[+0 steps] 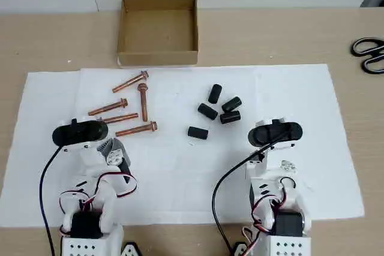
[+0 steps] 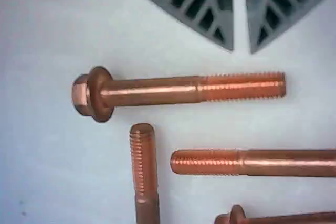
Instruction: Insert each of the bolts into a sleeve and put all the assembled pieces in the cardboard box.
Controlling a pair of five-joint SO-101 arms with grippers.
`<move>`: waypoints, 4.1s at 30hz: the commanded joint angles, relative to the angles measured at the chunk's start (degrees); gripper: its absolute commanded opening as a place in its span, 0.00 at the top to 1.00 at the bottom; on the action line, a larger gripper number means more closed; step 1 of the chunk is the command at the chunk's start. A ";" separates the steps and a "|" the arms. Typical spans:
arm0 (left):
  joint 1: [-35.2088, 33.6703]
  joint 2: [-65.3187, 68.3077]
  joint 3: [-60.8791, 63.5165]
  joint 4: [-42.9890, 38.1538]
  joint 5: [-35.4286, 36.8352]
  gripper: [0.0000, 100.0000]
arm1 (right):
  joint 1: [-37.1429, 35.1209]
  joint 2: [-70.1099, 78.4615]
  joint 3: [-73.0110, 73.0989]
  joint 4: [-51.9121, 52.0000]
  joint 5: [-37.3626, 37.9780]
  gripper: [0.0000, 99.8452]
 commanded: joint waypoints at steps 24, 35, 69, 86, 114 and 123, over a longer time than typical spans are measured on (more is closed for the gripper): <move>5.63 -0.62 -1.19 -1.49 -9.76 0.99 | -5.49 -0.66 -0.35 -1.10 -0.09 1.00; 2.73 -0.26 -21.93 13.36 -19.16 0.99 | -0.04 -0.13 -12.57 -0.57 -0.09 1.00; -0.70 81.76 -107.38 36.40 -17.93 0.99 | -5.05 49.45 -76.04 36.70 -19.96 1.00; -0.70 98.29 -107.03 45.19 -20.57 0.99 | -7.87 62.11 -80.09 38.90 32.88 0.93; -0.26 105.14 -107.03 39.47 -20.84 0.99 | -23.25 91.65 -71.30 13.23 42.73 0.88; -0.35 105.23 -106.95 36.40 -21.01 0.99 | -23.52 101.05 -73.41 5.85 42.99 0.88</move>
